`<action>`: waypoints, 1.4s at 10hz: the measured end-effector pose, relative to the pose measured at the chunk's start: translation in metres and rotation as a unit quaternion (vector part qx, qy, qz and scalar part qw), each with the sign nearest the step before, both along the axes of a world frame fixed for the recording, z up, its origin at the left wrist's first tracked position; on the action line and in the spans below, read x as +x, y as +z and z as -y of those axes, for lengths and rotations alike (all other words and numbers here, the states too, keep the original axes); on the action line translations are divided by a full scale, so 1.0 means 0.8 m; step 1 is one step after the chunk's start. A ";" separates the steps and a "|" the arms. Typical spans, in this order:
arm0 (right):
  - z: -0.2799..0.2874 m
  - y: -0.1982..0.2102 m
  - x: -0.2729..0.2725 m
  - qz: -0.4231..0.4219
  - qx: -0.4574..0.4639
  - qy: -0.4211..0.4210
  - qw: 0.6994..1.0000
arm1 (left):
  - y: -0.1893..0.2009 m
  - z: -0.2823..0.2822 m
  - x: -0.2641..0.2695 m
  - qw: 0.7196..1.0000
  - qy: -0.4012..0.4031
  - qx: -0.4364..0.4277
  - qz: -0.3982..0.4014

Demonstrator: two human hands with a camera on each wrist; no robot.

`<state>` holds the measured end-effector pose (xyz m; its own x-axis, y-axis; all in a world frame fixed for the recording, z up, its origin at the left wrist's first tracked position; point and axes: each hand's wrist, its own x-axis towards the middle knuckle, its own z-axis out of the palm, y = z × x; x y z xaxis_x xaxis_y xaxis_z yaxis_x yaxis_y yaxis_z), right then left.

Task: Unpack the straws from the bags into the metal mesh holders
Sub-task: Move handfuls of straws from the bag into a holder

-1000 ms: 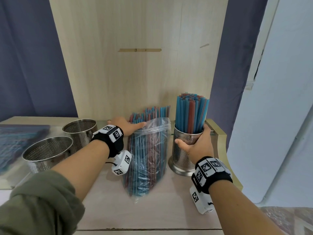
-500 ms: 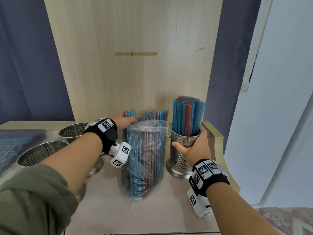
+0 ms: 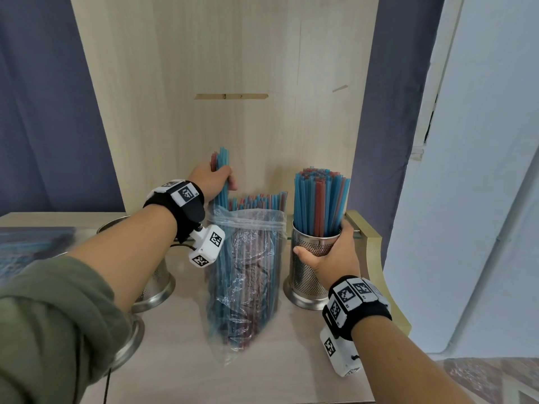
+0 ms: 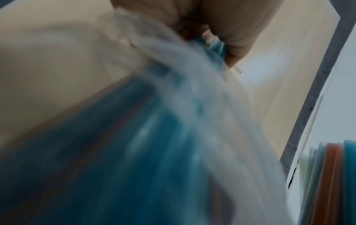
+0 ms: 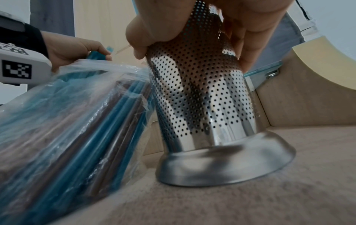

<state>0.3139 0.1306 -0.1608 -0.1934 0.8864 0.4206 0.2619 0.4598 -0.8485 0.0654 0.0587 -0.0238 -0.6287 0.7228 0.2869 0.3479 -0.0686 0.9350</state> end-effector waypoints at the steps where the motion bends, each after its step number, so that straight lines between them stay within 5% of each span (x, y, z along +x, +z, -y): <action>1: -0.001 0.000 -0.001 0.001 -0.003 0.001 1.000 | 0.015 -0.001 0.007 0.998 0.033 0.051 -0.024; 3: -0.004 -0.003 0.000 0.006 -0.006 0.000 1.000 | 0.041 0.000 0.007 0.984 0.088 0.118 -0.099; 7: -0.011 -0.009 -0.002 0.008 -0.007 -0.004 1.000 | 0.119 0.027 0.001 0.930 0.191 0.300 -0.094; 9: -0.012 -0.009 -0.002 0.009 -0.010 -0.005 1.000 | 0.137 0.036 -0.004 0.923 0.192 0.320 -0.094; 13: -0.015 -0.010 -0.003 0.005 -0.003 -0.010 1.000 | 0.182 0.076 -0.037 0.861 0.223 0.456 0.032; 14: -0.015 -0.010 -0.003 0.007 -0.002 -0.012 1.000 | 0.180 0.079 -0.061 0.885 0.236 0.394 0.083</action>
<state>0.3119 0.1425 -0.1688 -0.1775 0.8927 0.4143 0.2851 0.4496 -0.8465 0.0168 -0.0042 0.1202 -0.8875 -0.0144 0.4607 0.3747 -0.6046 0.7029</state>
